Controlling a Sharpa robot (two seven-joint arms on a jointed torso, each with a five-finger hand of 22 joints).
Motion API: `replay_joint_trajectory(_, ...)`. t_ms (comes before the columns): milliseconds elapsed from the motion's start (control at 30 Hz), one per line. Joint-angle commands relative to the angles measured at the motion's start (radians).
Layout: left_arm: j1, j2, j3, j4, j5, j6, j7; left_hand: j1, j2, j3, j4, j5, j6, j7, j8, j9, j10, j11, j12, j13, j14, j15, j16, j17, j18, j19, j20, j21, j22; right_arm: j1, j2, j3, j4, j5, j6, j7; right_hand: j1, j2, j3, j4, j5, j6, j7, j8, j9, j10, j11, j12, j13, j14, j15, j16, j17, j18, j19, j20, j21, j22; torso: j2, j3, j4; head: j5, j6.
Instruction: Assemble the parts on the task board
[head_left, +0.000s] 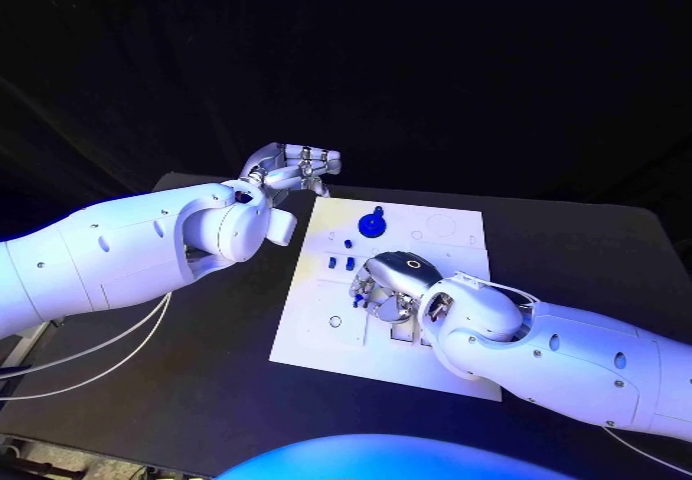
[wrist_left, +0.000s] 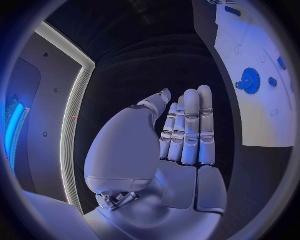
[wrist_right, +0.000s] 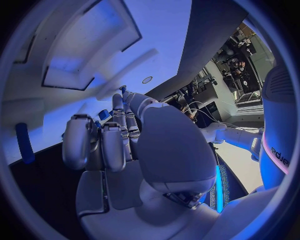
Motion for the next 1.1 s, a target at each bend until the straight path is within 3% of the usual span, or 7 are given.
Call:
replay_joint_trajectory(33, 0.001, 0.002, 0.001, 0.002, 0.006, 0.022, 0.007, -0.012, -0.002, -0.006, -0.001, -0.003, -0.008, -0.002, 0.002, -0.002, -0.009, 0.001, 0.003, 0.001, -0.004, 0.005, -0.002, -0.001, 0.013, 0.0, 0.004, -0.006, -0.001, -0.002, 0.004, 0.0, -0.004, -0.015, 0.025, -0.014, -0.006, 0.008, -0.001, -0.005, 0.005, 0.004, 0.002, 0.006, 0.001, 0.001, -0.003, -0.002, 0.001, 0.055, -0.008, 0.0, -0.001, -0.018, 0.004, 0.001, -0.004, 0.104, 0.0, 0.0003, 0.0007, -0.001, 0.004)
replay_joint_trajectory(267, 0.001, 0.004, 0.001, 0.002, 0.006, 0.028, 0.004, -0.012, -0.002, -0.007, -0.001, -0.004, -0.009, -0.001, 0.002, -0.002, -0.01, 0.002, 0.003, 0.001, -0.004, 0.005, -0.002, -0.001, 0.013, 0.001, 0.004, -0.007, -0.001, -0.005, 0.014, -0.002, -0.016, -0.017, 0.036, -0.019, -0.008, 0.008, -0.002, -0.005, 0.006, 0.004, 0.002, 0.006, 0.001, 0.002, -0.003, -0.003, 0.001, 0.055, -0.008, 0.0, -0.002, -0.018, 0.004, 0.002, -0.005, 0.103, -0.002, 0.0003, -0.0016, -0.001, 0.008)
replay_joint_trajectory(667, 0.001, 0.005, 0.001, 0.003, 0.006, 0.029, 0.001, -0.011, -0.001, -0.008, -0.002, -0.003, -0.01, -0.002, 0.002, -0.002, -0.011, 0.001, 0.004, 0.001, -0.004, 0.005, -0.001, -0.001, 0.013, 0.001, 0.004, -0.008, -0.002, -0.006, 0.023, -0.004, -0.02, -0.017, 0.072, -0.017, -0.016, 0.006, -0.005, -0.007, 0.005, 0.004, 0.001, 0.006, 0.002, 0.003, -0.003, -0.003, 0.002, 0.055, -0.008, 0.0, -0.002, -0.017, 0.003, 0.002, -0.008, 0.103, -0.001, -0.0008, 0.0011, -0.001, 0.008)
replay_joint_trajectory(900, 0.001, 0.005, 0.001, 0.003, 0.006, 0.025, -0.003, -0.005, 0.005, -0.007, -0.004, -0.002, -0.011, -0.002, 0.004, -0.002, -0.013, 0.001, 0.006, 0.002, -0.005, 0.004, -0.001, -0.002, 0.013, 0.003, 0.004, -0.01, -0.004, -0.006, 0.025, -0.006, -0.021, -0.014, 0.068, -0.017, -0.039, 0.001, -0.016, -0.009, 0.011, -0.005, 0.003, 0.0, 0.003, -0.006, 0.0, -0.012, 0.001, 0.055, -0.006, 0.001, -0.002, -0.016, 0.0, 0.003, -0.013, 0.101, -0.001, -0.0009, -0.0012, -0.003, 0.015)
replay_joint_trajectory(1000, 0.001, 0.004, 0.001, 0.004, 0.006, 0.024, -0.004, -0.003, 0.005, -0.007, -0.005, -0.002, -0.011, -0.002, 0.004, -0.002, -0.013, 0.001, 0.006, 0.003, -0.005, 0.004, 0.0, -0.002, 0.013, 0.004, 0.004, -0.011, -0.005, -0.006, 0.024, -0.006, -0.023, -0.012, 0.05, -0.017, -0.062, -0.007, -0.025, -0.004, 0.017, -0.035, 0.014, -0.017, -0.003, -0.04, 0.011, -0.033, -0.007, 0.055, 0.003, 0.002, -0.003, -0.015, -0.003, 0.008, -0.022, 0.098, -0.001, -0.0004, -0.0014, -0.003, 0.018)
replay_joint_trajectory(1100, 0.001, 0.004, 0.001, 0.004, 0.006, 0.024, -0.005, -0.003, 0.005, -0.007, -0.005, -0.002, -0.011, -0.002, 0.004, -0.002, -0.013, 0.001, 0.006, 0.003, -0.005, 0.004, 0.0, -0.002, 0.013, 0.004, 0.004, -0.011, -0.005, -0.006, 0.022, -0.006, -0.024, -0.007, 0.027, -0.016, -0.09, -0.028, -0.038, 0.002, 0.017, -0.097, 0.039, -0.028, -0.018, -0.098, 0.033, -0.061, -0.02, 0.053, 0.022, 0.001, -0.007, -0.012, -0.013, 0.021, -0.044, 0.088, -0.001, 0.0, -0.0005, -0.004, 0.019)
